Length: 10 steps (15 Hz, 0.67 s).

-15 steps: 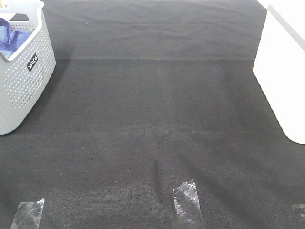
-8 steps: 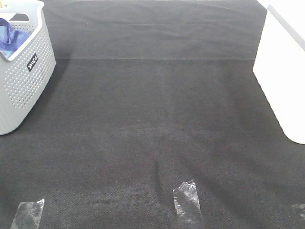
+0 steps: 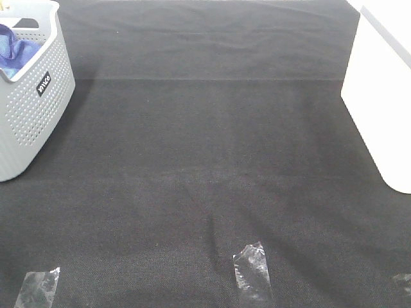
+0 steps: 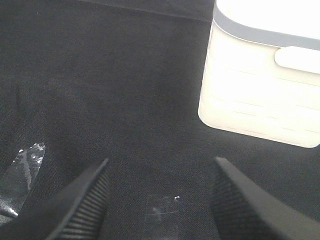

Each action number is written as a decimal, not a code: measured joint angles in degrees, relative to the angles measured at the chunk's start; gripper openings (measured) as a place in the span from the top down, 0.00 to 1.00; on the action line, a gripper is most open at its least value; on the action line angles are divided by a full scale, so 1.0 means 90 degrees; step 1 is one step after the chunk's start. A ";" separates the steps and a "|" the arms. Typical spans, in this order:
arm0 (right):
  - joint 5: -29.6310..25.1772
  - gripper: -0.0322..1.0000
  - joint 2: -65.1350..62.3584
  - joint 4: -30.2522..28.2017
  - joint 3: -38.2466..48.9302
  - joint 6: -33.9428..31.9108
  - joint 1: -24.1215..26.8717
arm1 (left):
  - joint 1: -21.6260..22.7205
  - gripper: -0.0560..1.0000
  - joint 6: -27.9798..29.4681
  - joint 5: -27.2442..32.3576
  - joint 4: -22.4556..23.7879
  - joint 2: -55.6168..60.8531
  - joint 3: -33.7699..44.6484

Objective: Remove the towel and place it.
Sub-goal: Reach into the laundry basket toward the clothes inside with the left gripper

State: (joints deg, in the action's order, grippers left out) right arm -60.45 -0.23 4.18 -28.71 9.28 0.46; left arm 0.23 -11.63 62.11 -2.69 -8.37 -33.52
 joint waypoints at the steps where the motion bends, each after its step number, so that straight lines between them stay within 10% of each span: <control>1: 0.0000 0.39 0.0000 0.0000 0.0000 0.0000 0.0000 | 0.0000 0.01 -0.0363 0.0000 -0.0006 -0.0554 -0.0401; 10: 0.0000 0.39 0.0000 0.0000 0.0000 0.0000 0.0000 | 0.0000 0.01 -0.3304 0.0789 0.0038 -0.7518 -0.5933</control>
State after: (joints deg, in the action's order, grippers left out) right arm -60.45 -0.23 4.18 -28.71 9.28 0.46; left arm 0.23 -41.37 69.21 -2.35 -76.03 -86.92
